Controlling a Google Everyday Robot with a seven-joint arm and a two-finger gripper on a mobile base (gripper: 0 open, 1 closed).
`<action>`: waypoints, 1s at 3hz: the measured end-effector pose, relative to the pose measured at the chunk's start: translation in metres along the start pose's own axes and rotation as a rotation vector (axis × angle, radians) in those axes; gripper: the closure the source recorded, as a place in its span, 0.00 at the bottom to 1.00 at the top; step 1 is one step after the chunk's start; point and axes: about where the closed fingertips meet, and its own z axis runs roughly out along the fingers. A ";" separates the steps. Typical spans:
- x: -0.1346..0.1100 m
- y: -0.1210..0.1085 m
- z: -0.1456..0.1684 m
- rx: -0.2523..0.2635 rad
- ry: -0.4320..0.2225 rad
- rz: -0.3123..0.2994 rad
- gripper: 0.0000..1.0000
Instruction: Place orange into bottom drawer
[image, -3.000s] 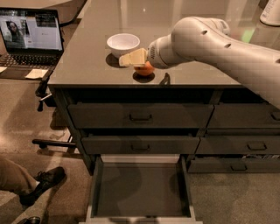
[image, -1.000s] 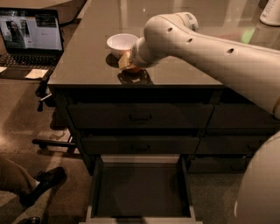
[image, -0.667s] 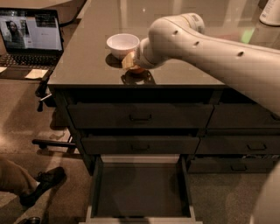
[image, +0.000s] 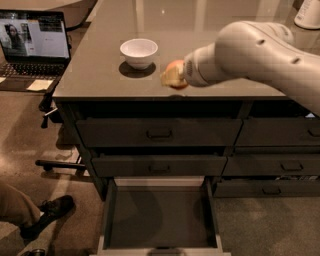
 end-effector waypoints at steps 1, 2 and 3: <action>0.042 -0.013 -0.043 -0.038 0.049 -0.004 1.00; 0.099 -0.023 -0.061 -0.110 0.127 0.000 1.00; 0.170 -0.021 -0.035 -0.182 0.280 -0.036 1.00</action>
Offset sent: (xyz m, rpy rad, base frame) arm -0.1561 -0.0864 -0.0813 0.0171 0.1924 0.2439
